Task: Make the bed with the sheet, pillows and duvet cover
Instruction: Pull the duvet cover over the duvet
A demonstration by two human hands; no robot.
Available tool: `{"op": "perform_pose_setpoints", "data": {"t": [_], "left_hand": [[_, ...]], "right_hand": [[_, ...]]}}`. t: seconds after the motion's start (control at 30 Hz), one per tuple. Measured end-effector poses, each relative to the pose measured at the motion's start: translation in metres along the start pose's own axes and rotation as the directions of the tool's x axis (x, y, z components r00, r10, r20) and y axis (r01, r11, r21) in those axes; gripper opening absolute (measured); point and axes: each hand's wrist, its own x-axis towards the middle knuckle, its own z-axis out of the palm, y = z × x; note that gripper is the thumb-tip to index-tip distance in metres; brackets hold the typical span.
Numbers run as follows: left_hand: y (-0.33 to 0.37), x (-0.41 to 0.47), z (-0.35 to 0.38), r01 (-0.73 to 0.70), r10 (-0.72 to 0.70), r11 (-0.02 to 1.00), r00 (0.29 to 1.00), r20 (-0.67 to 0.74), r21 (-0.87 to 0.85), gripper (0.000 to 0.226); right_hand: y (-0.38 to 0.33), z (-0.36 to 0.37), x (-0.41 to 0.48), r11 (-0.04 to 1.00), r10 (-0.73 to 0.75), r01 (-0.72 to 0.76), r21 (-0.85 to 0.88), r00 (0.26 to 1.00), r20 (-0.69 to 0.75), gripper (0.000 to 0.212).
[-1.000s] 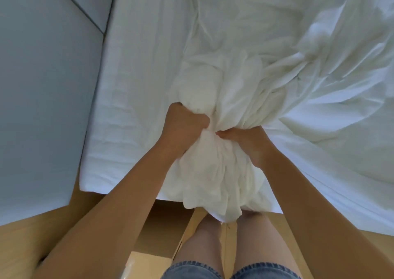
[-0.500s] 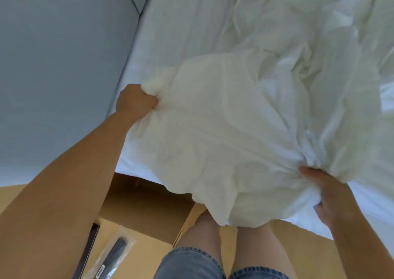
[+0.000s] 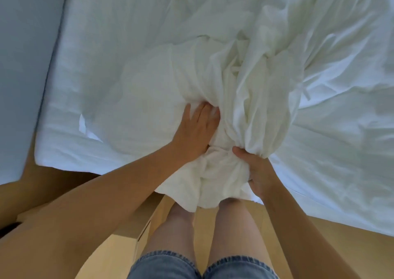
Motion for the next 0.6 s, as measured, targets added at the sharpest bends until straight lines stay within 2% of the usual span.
{"op": "perform_pose_setpoints", "data": {"t": [0.07, 0.1, 0.17, 0.2, 0.3, 0.37, 0.43, 0.53, 0.6], "left_hand": [[-0.007, 0.025, -0.007, -0.095, 0.096, 0.995, 0.992, -0.086, 0.014, 0.044], [-0.011, 0.033, -0.011, -0.132, 0.132, 0.991, 0.989, -0.068, 0.001, 0.037], [-0.013, 0.042, -0.025, -0.151, 0.154, 0.987, 0.985, 0.078, -0.047, 0.028], [-0.013, 0.045, -0.03, -0.114, 0.119, 0.992, 0.988, 0.103, -0.054, 0.026], [-0.023, 0.045, -0.044, -0.014, 0.012, 0.997, 1.0, -0.025, -0.082, 0.03], [-0.033, 0.039, -0.063, 0.066, -0.076, 0.991, 0.994, -0.083, -0.118, 0.024], [-0.041, 0.027, -0.075, 0.096, -0.124, 0.98, 0.979, -0.163, -0.174, 0.023], [-0.041, -0.002, -0.074, 0.099, -0.15, 0.966, 0.966, -0.209, -0.239, 0.048], [-0.032, -0.015, -0.061, 0.208, -0.248, 0.943, 0.96, -0.132, -0.261, 0.039]], "right_hand": [[-0.01, 0.002, 0.0, 1.0, 0.006, -0.006, -0.011, 1.0, -0.007, 0.075], [-0.015, 0.002, 0.001, 1.0, -0.001, 0.001, -0.005, 1.0, -0.004, 0.075], [-0.027, 0.003, 0.0, 1.0, -0.025, 0.025, 0.018, 1.0, -0.001, 0.072], [-0.033, 0.001, -0.003, 0.998, -0.046, 0.045, 0.041, 0.999, 0.003, 0.07], [-0.053, -0.012, -0.018, 0.972, -0.18, 0.162, 0.171, 0.979, 0.094, 0.059], [-0.064, -0.029, -0.032, 0.952, -0.251, 0.216, 0.216, 0.957, 0.147, 0.046], [-0.067, -0.058, -0.049, 0.936, -0.298, 0.259, 0.239, 0.943, 0.146, 0.038], [-0.061, -0.134, -0.077, 0.896, -0.36, 0.356, 0.267, 0.932, -0.035, 0.034], [-0.056, -0.187, -0.088, 0.886, -0.347, 0.388, 0.253, 0.918, -0.194, 0.032]]}}
